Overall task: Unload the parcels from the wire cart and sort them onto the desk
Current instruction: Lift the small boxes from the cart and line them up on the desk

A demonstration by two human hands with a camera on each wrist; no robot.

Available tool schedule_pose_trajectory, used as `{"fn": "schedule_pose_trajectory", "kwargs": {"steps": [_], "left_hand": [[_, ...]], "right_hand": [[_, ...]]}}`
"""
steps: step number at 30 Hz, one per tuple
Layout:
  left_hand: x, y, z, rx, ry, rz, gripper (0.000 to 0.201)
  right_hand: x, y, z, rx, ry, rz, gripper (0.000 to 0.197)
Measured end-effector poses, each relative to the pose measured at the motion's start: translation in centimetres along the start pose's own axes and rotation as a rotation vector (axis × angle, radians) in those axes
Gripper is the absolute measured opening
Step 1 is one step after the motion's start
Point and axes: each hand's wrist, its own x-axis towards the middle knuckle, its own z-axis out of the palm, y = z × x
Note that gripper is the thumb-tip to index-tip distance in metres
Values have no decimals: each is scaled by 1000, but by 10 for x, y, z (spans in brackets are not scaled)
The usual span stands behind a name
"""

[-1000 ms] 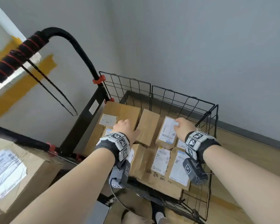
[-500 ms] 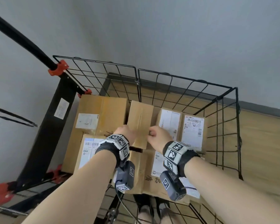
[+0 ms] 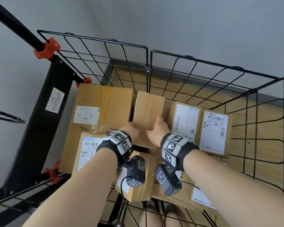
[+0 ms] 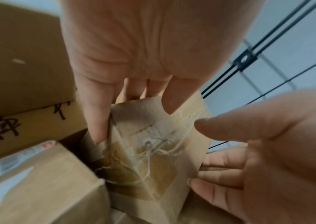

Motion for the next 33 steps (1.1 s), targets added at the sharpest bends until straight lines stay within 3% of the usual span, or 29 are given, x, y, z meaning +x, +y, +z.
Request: {"fn": "schedule_pose_trajectory", "kwargs": {"steps": [10, 17, 24, 30, 33], "left_hand": [[-72, 4, -32, -434, 63, 209, 39], [-151, 1, -59, -469, 107, 299, 47], [-238, -17, -59, -552, 227, 455, 38], [-314, -49, -40, -591, 348, 454, 40], [-344, -77, -21, -514, 570, 390, 38]], "right_hand": [[-57, -9, -37, 195, 149, -97, 100], [-124, -28, -56, 279, 179, -186, 113], [-200, -43, -71, 214, 251, -325, 118], [-258, -27, -82, 150, 124, -502, 119], [-290, -10, -83, 178, 16, -581, 113]]}}
